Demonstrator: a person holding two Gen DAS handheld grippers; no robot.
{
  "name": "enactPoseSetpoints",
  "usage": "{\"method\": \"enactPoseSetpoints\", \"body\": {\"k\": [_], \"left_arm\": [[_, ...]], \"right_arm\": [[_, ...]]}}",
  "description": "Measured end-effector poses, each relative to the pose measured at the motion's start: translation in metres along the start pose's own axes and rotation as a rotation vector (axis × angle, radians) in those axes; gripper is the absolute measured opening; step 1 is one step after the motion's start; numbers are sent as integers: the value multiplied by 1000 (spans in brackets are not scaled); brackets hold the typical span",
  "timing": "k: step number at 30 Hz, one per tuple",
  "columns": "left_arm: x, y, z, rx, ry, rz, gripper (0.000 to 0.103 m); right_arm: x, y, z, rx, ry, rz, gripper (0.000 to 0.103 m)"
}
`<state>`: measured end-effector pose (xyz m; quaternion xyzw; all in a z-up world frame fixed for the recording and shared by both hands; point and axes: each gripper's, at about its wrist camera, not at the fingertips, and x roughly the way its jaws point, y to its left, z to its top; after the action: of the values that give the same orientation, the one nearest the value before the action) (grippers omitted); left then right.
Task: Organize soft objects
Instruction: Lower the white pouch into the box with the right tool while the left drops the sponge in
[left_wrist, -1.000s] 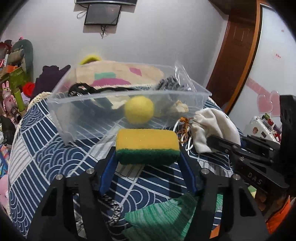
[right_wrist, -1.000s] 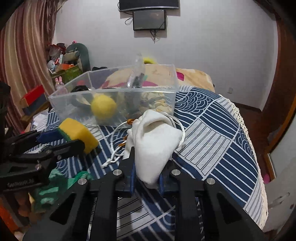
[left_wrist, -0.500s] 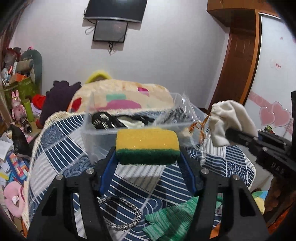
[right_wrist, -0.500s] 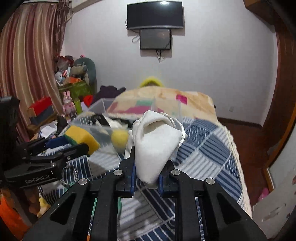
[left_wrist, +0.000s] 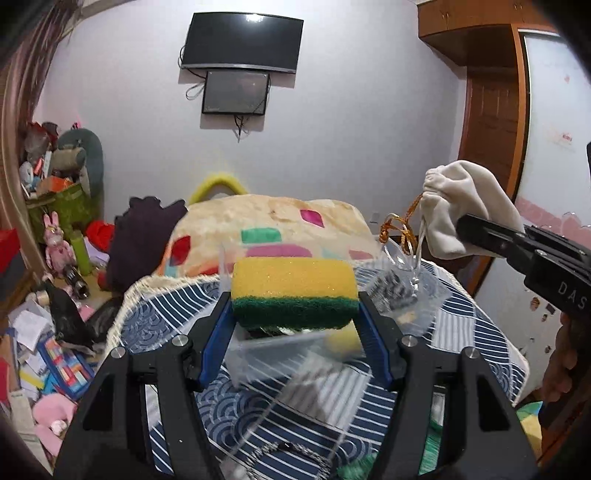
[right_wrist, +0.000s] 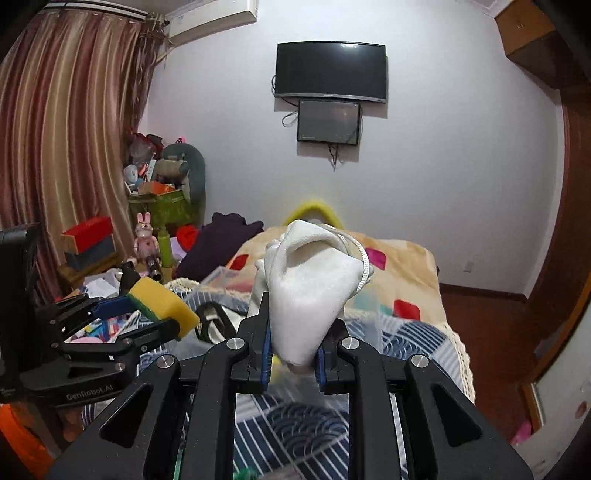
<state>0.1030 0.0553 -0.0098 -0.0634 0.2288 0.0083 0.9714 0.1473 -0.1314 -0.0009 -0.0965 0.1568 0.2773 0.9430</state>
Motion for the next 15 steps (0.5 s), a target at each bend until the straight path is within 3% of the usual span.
{"method": "enactPoseSetpoints", "body": {"k": [7, 15], "left_arm": [[19, 7, 13, 1, 23, 19, 64], [61, 13, 9, -10, 117, 16, 64]], "right_arm": [[28, 1, 6, 16, 25, 47, 16], [62, 4, -2, -8, 121, 51, 16]]}}
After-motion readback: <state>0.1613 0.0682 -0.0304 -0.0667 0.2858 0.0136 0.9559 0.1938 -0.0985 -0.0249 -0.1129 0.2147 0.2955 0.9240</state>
